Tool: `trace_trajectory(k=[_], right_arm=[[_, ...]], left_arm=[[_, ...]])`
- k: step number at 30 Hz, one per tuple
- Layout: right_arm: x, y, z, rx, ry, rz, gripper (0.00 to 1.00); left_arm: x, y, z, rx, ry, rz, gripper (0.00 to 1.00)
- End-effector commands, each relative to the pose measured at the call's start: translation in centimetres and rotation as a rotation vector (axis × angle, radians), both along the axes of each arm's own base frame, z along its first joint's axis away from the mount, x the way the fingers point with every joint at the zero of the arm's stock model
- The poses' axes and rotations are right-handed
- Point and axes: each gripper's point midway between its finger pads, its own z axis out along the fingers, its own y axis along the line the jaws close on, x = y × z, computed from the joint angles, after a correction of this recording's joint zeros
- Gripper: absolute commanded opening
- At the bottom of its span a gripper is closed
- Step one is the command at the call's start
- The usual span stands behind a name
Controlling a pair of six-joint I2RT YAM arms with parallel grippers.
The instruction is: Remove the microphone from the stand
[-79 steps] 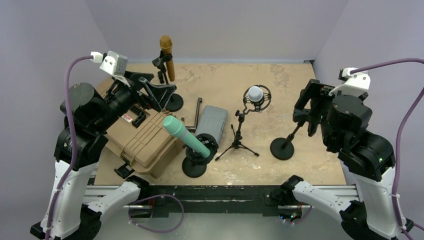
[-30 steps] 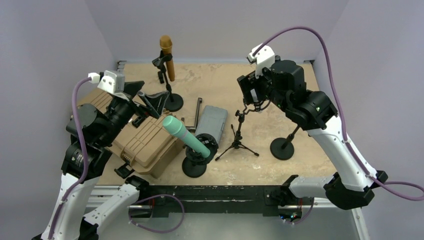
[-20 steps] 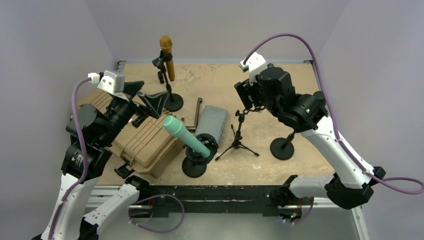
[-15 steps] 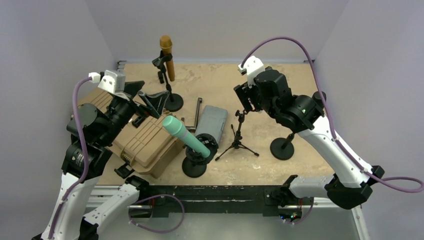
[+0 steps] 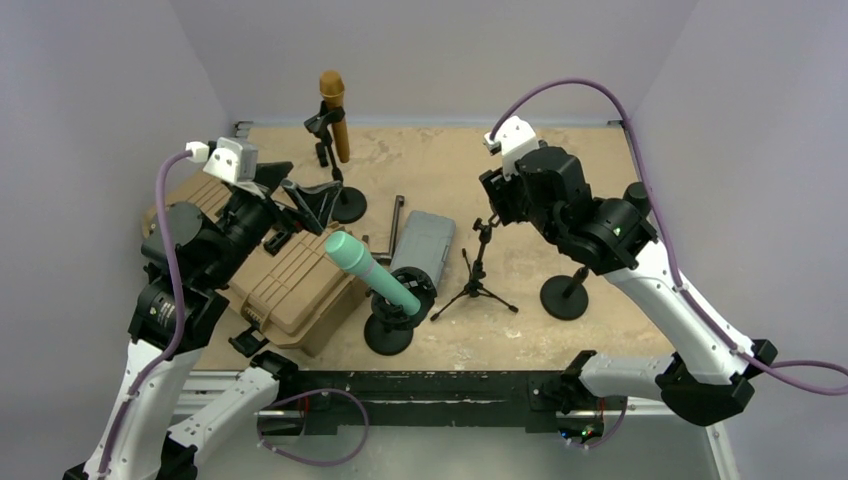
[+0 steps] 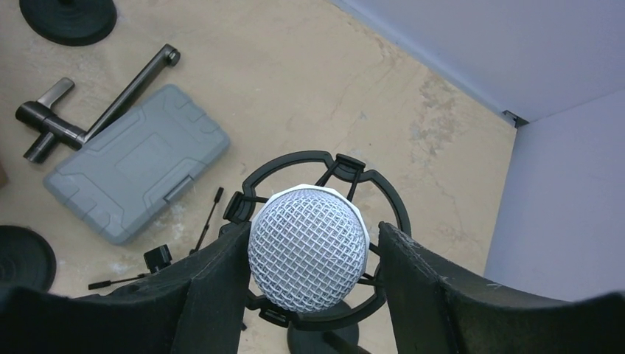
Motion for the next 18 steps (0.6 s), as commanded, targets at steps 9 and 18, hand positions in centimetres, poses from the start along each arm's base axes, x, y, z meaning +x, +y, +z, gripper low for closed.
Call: trace_trajectory(k=[9,18], right_arm=[[-0.2,0.7,0.2,0.016,-0.011,0.021,0.46],[-0.8,1.3,3.3,0.085,-0.055,0.062,0.16]], left_arm=[[0.5,0.0,0.9,-0.011,-0.037,0.01,1.0],[0.5,0.0,1.0,-0.014,-0.037,0.006,1.0]])
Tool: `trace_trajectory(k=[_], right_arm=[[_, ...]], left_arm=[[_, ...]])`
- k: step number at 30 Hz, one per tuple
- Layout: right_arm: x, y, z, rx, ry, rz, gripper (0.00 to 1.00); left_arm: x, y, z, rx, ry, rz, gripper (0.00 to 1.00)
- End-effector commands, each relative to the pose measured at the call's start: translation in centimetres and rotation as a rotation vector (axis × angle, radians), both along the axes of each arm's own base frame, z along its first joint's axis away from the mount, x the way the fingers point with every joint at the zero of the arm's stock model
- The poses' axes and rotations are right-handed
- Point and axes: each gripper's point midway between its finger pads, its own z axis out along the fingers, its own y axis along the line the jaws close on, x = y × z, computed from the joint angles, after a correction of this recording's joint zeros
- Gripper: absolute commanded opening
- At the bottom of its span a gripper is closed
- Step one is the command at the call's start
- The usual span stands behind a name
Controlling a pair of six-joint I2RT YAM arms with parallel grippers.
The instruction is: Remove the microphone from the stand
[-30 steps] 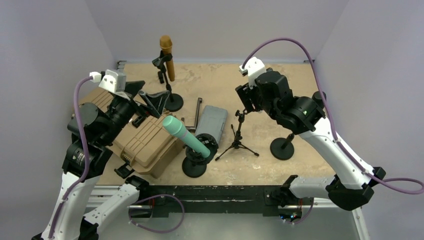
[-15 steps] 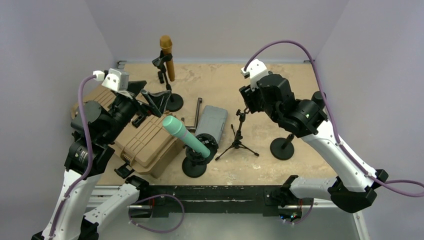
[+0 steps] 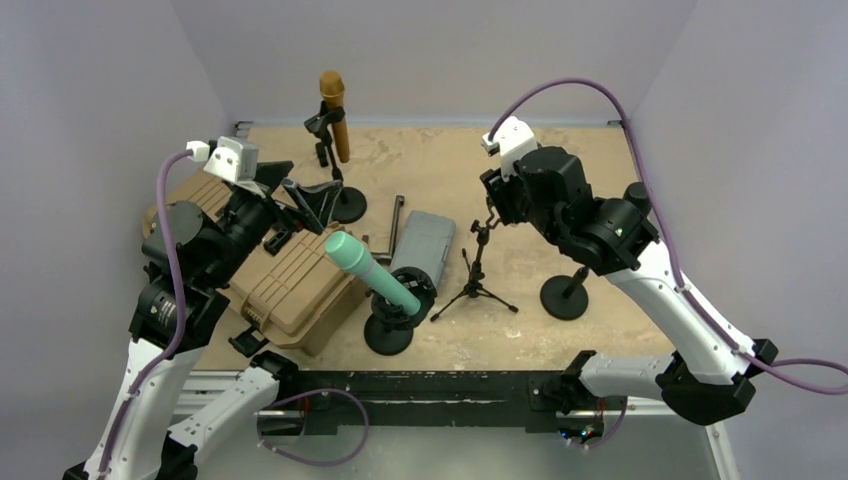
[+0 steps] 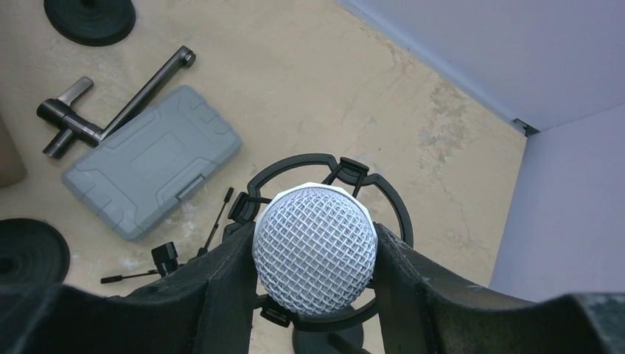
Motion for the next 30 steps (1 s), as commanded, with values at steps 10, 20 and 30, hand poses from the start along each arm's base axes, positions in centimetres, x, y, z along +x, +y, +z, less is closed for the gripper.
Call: trace_trajectory(k=[10,20,30], right_arm=[[-1.3,1.1,8.9,0.212,-0.159,0.091,0.02],[-2.4,-0.1,15.4,0.312,-0.284,0.096,0.0],[-5.0,-1.6,21.6,0.495,-0.416,0.133,0.0]], left_arm=[[0.3,0.0,0.9,-0.013,-0.033,0.006,1.0],[0.3,0.0,0.9,-0.016,-0.032,0.005,1.0],[0.2,0.0,1.0,-0.021,-0.034,0.0,1.0]])
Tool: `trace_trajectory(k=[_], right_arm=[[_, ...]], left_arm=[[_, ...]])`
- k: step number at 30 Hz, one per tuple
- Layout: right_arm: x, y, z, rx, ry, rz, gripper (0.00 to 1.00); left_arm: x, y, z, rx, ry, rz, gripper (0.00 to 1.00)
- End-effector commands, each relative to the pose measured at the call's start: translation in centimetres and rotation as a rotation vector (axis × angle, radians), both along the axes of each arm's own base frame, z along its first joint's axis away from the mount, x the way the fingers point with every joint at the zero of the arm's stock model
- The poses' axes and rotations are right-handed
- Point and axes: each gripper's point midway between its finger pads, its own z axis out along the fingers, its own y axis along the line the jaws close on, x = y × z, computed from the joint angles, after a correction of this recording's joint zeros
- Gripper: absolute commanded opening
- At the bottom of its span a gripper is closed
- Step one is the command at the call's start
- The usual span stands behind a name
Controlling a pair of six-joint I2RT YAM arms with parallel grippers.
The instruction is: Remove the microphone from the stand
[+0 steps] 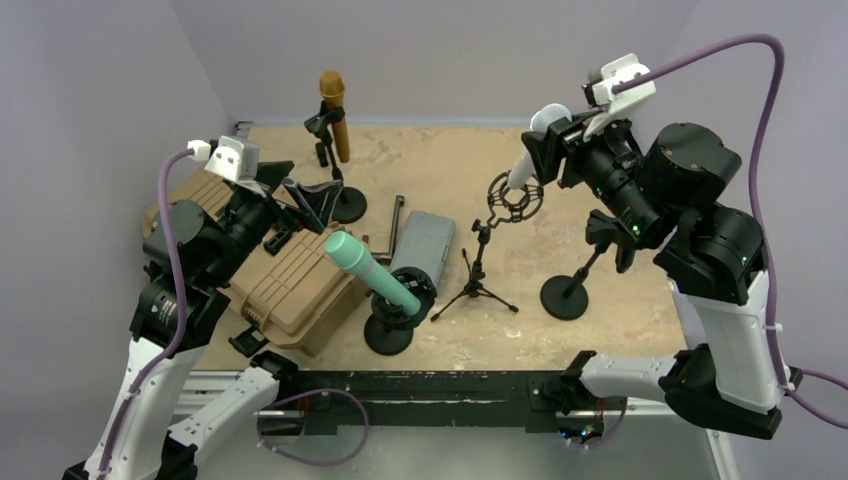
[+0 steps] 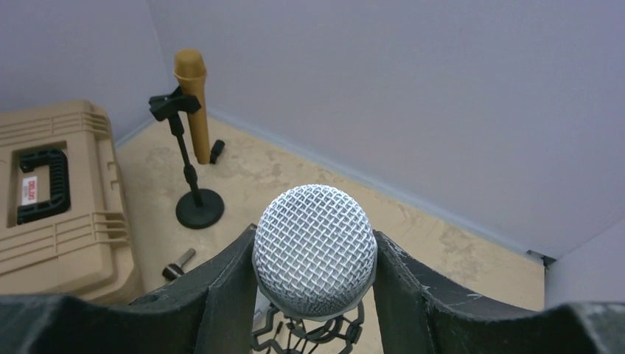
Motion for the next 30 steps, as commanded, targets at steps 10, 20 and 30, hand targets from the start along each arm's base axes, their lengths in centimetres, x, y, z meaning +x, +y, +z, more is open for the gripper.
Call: trace_trajectory(k=[10,20,30], right_arm=[[-0.5,-5.8,6.3,0.289,-0.216,-0.245,0.0],[6.2,-8.1,4.5,0.187,-0.217,-0.557,0.0],[16.0,-13.7,-0.5,0.266,-0.07,-0.575,0.0]], left_arm=[[0.1,-0.1,1.0,-0.023,-0.033,-0.003,1.0],[-0.1,0.0,1.2,-0.03,-0.041,-0.005,1.0],[0.1,-0.3,1.0,-0.029,-0.032,-0.014,1.0]])
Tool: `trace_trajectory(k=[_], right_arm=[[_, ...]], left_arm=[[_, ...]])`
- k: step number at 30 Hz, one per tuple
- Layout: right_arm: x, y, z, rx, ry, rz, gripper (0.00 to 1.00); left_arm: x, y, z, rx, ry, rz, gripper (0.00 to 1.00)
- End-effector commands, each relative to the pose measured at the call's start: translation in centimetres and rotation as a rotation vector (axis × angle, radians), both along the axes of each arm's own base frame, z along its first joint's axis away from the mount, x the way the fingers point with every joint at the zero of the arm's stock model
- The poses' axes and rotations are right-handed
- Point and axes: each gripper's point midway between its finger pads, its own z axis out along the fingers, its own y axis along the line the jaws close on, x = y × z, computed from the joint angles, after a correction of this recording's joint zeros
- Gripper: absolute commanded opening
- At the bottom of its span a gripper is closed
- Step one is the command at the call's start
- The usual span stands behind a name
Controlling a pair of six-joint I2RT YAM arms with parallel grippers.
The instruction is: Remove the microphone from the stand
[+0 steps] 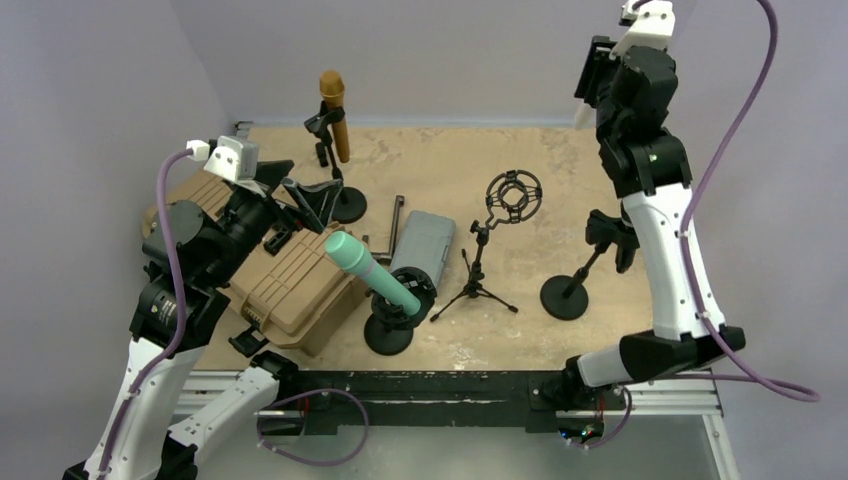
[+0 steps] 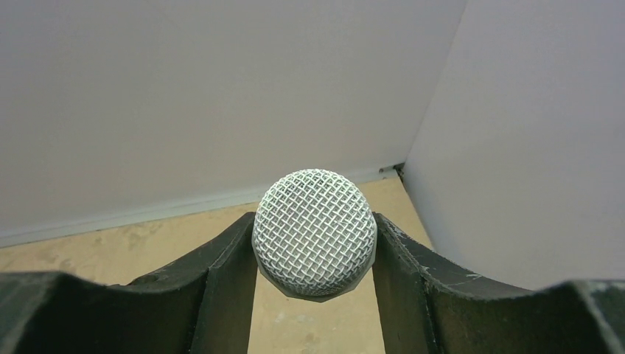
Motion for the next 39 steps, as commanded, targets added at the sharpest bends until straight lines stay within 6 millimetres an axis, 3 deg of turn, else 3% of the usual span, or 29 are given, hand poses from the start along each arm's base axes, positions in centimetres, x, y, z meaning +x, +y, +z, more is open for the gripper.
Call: trace_trajectory(k=[1,6,11,22,39], right_arm=[[0.7,-1.2,2.0,0.169,-0.082,0.097,0.0],[2.2,-6.4,0.2,0.313,-0.058,0.109,0.0],[2.6,-9.0,-3.0,0.464,-0.039,0.191,0.0],[4.4,-11.1,-9.9,0.717,-0.073,0.289,0.0],[8.3,-12.2,-21.7,0.734,0.104,0.321,0.0]], left_arm=[[0.1,-0.3,0.8,-0.026,-0.025,-0.014,1.0],[0.3,-0.6,0.6,-0.028,-0.015,-0.023,1.0],[0.1,-0.8,0.6,-0.033,-0.012,-0.036,1.0],[0.0,-1.0,0.8,-0.042,-0.012,-0.047,1.0],[-0.2,-1.1,0.8,-0.042,-0.014,-0.056,1.0]])
